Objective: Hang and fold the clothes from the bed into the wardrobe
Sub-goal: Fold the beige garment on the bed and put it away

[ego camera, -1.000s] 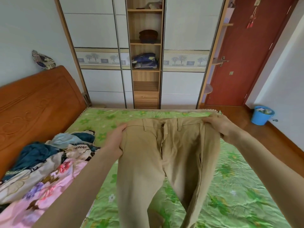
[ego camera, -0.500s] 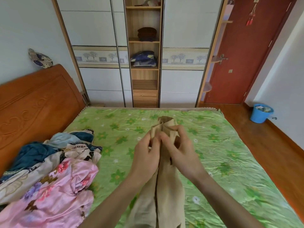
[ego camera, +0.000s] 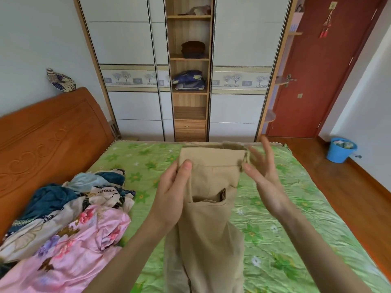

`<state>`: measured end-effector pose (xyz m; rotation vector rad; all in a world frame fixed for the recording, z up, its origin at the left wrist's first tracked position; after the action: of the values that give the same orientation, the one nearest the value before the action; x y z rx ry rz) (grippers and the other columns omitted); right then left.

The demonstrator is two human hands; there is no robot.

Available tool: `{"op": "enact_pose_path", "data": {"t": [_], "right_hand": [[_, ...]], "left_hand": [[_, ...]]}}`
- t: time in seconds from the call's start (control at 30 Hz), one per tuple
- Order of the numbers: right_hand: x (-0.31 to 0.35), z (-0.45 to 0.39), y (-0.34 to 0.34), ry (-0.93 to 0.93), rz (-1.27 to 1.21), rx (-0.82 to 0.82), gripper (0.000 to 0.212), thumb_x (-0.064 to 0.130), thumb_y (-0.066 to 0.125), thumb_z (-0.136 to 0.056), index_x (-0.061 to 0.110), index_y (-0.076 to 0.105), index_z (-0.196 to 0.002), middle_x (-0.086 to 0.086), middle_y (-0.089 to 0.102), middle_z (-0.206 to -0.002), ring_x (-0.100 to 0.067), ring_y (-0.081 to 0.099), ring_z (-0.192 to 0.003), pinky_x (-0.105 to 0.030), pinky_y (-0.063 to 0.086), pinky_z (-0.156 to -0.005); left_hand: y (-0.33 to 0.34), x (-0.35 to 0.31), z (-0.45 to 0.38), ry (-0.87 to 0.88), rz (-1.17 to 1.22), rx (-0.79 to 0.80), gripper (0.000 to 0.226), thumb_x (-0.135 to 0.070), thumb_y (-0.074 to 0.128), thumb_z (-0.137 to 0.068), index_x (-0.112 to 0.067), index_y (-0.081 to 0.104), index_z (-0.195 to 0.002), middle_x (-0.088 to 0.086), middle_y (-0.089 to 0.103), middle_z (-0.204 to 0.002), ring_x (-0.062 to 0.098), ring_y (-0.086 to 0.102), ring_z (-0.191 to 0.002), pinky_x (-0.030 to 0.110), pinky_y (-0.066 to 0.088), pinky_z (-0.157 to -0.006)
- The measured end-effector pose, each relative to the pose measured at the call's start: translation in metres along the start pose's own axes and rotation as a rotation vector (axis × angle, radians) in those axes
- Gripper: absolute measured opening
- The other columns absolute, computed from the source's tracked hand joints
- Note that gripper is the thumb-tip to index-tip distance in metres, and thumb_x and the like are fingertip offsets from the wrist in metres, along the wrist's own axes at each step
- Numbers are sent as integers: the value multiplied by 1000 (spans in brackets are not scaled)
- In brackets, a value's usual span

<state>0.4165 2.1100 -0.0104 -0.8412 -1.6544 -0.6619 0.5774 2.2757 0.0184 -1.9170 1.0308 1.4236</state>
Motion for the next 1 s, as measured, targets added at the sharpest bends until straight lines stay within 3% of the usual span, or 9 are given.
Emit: {"op": "enact_pose_path", "data": {"t": [0.1, 0.2, 0.3, 0.4, 0.5, 0.57, 0.63, 0.8, 1.0], "right_hand": [[11, -8, 12, 115, -39, 238, 73, 40, 89, -78, 9, 59, -137, -12, 69, -133, -27, 66, -124, -47, 51, -107], [65, -19, 1, -69, 149, 34, 52, 28, 88, -74, -14, 66, -94, -20, 77, -90, -25, 75, -82, -49, 60, -78], [128, -29, -1, -252, 268, -46, 25, 24, 87, -80, 7, 70, -76, 4, 76, -74, -7, 70, -67, -25, 55, -64], [178, -42, 5, -376, 445, -69, 20, 31, 85, -86, 20, 70, -78, 13, 74, -75, 2, 68, -70, -14, 50, -64], [226, -56, 6, -512, 637, -128, 22, 36, 84, -86, 23, 68, -79, 11, 73, -78, 2, 68, -74, -17, 52, -68], [245, -69, 3, -384, 459, 43, 20, 28, 83, -87, 17, 74, -101, 3, 79, -98, -8, 75, -93, -26, 61, -83], [259, -77, 1, -207, 272, 229, 29, 20, 77, -87, 12, 72, -114, 1, 79, -107, -14, 76, -100, -29, 62, -85], [304, -101, -4, -507, 1063, -141, 42, 31, 83, -85, -4, 60, -78, -23, 66, -83, -23, 57, -67, -42, 55, -71], [307, -91, 0, -520, 976, -76, 41, 36, 87, -80, 1, 72, -97, -17, 75, -102, -32, 72, -96, -49, 60, -86]], "left_hand": [[-6, -18, -14, 60, 34, -1, 28, -35, 56, -106, -16, 75, -104, -3, 78, -95, 12, 73, -92, 25, 58, -80], [-19, -40, -37, 170, -46, -18, 43, -46, 61, -100, -4, 71, -98, 18, 72, -90, 17, 66, -79, 32, 53, -71], [-30, -74, -67, 308, -199, -34, 61, -46, 64, -101, 11, 52, -84, 32, 46, -73, 22, 44, -68, 34, 35, -62], [-30, -101, -98, 323, -228, -9, 39, -29, 63, -104, 9, 62, -95, 18, 62, -79, 22, 57, -74, 33, 47, -67], [-21, -139, -125, 346, -282, 59, 18, -13, 67, -101, -8, 69, -119, -8, 77, -102, 0, 74, -92, 18, 57, -79], [-20, -165, -143, 395, -314, 85, 15, -11, 68, -101, -15, 70, -115, -18, 78, -92, -3, 74, -89, 15, 57, -76], [-22, -190, -155, 451, -274, 73, 13, -11, 67, -102, -17, 71, -113, -19, 79, -91, 2, 76, -92, 19, 58, -77], [-8, -192, -177, 418, -211, 62, 15, -8, 60, -105, -12, 70, -116, -15, 78, -94, -1, 74, -89, 17, 56, -76], [-17, -169, -183, 314, -117, 55, 22, -17, 61, -106, -7, 69, -124, -3, 79, -104, 9, 76, -93, 23, 58, -71]]}}
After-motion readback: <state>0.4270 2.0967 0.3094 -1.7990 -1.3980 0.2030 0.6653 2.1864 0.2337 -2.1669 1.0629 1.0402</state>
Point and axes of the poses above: each hand's wrist, its own z-axis away from the middle knuckle, its own y-axis out of the palm, x = y × z, the point moved 7 cm from there along -z, towards the middle knuckle
